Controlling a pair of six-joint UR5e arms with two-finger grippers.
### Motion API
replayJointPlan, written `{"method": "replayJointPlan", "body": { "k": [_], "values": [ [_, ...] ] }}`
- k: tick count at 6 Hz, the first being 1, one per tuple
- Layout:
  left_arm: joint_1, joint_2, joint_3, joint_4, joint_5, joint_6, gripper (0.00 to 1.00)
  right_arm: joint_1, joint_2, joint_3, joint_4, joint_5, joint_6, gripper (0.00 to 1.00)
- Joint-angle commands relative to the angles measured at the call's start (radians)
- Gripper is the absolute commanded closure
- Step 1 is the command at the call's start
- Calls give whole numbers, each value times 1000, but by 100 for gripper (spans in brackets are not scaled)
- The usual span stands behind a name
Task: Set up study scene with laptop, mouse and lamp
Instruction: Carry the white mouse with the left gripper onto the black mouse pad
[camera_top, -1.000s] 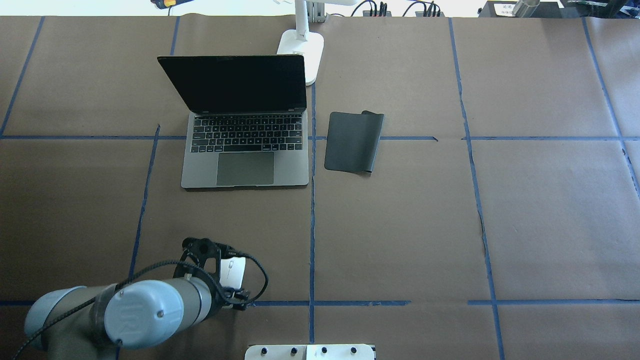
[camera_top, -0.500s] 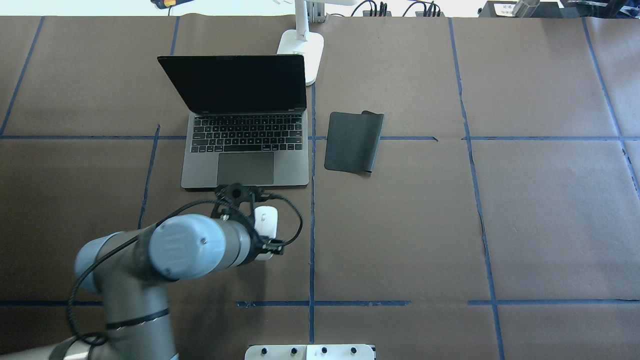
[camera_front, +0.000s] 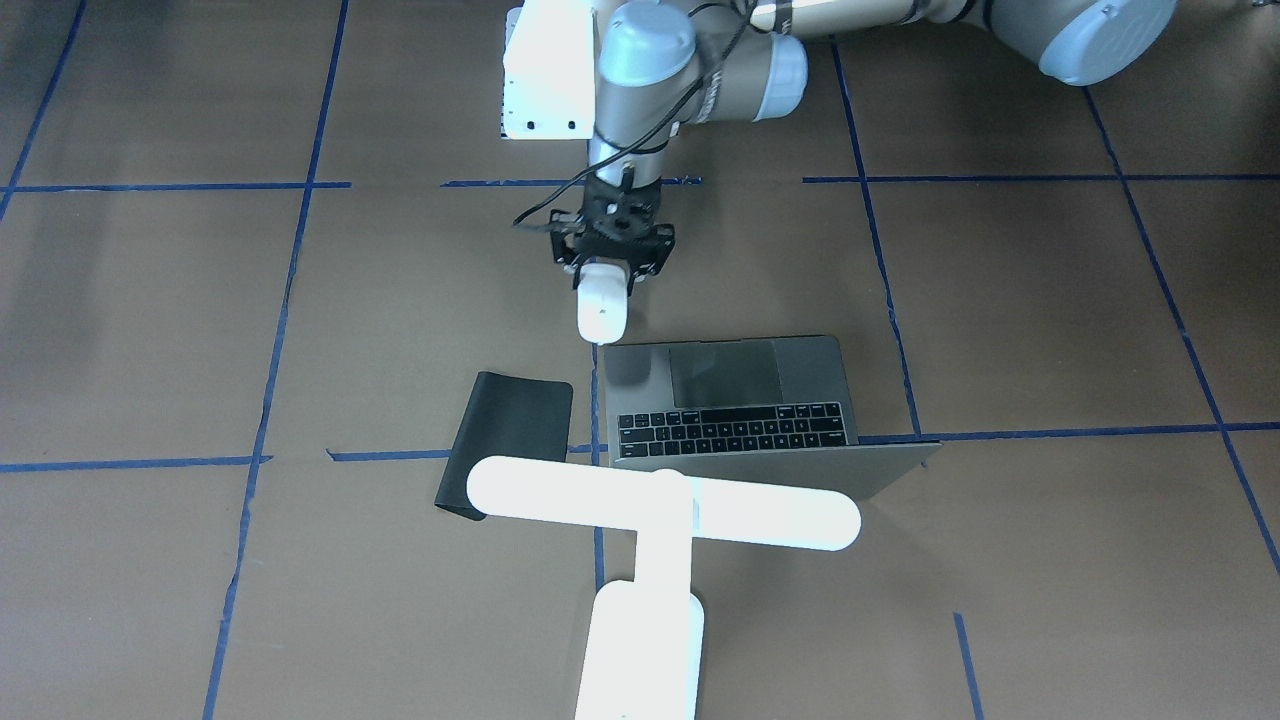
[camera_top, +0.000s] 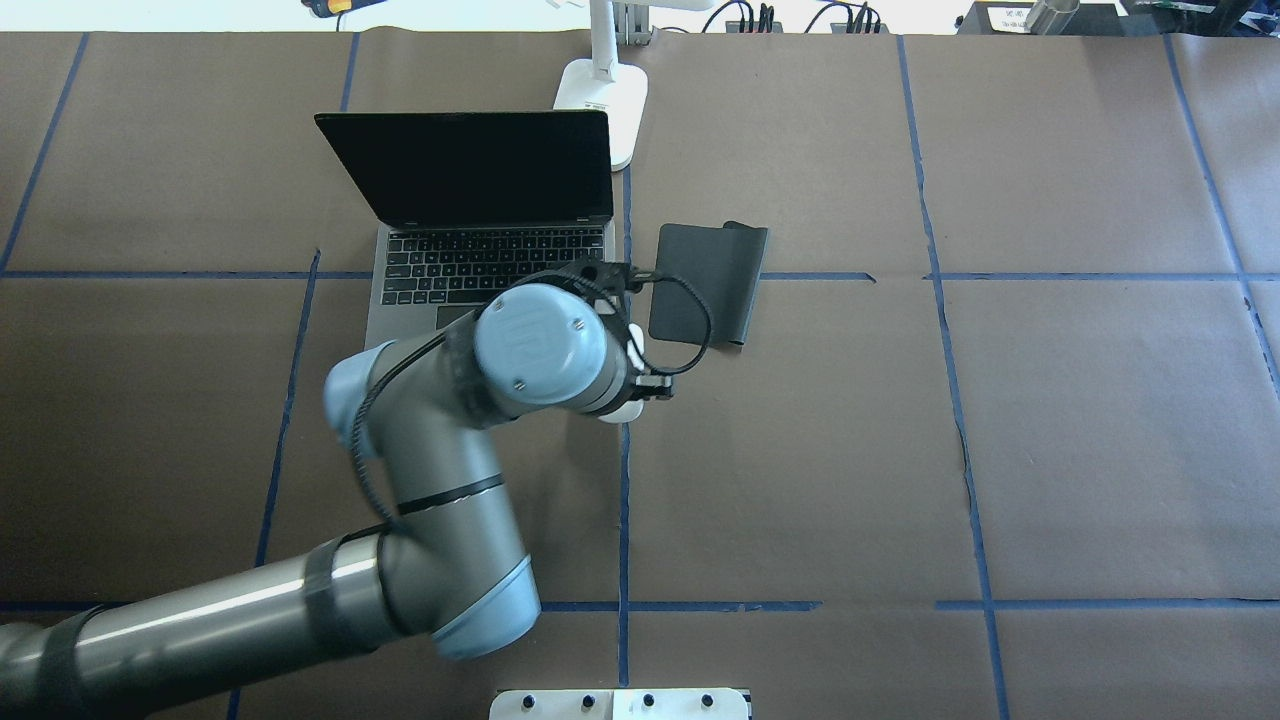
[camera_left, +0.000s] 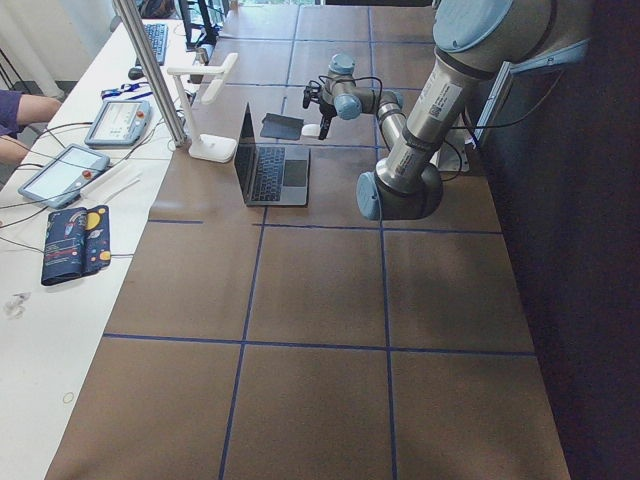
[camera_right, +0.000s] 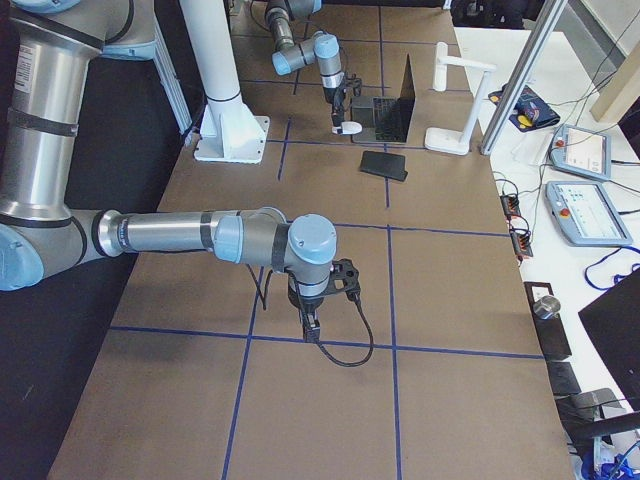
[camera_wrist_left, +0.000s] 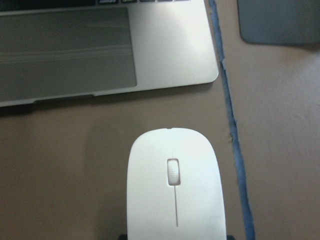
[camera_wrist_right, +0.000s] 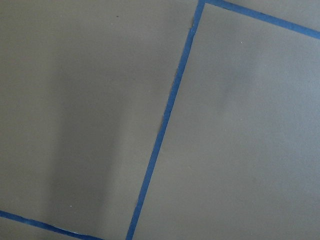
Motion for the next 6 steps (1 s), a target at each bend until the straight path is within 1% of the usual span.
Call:
{"method": "replayJointPlan", "body": {
  "k": [1, 2, 3, 4, 5, 6],
  "values": [
    [-57, -231, 305, -28, -46, 12, 92, 0, 0, -9, 0, 0, 0, 0],
    [-65, -328, 481, -92, -48, 13, 92, 0, 0, -10, 0, -1, 0, 0],
    [-66, -402, 638, -185, -48, 12, 92, 0, 0, -15, 0, -1, -1, 0],
    [-66, -454, 736, -229, -48, 9, 92, 0, 0, -16, 0, -1, 0, 0],
    [-66, -462, 757, -232, -51, 9, 74, 0, 0, -16, 0, -1, 0, 0],
    [-86, -464, 757, -232, -113, 56, 1, 0, 3, -16, 0, -1, 0, 0]
  ]
}}
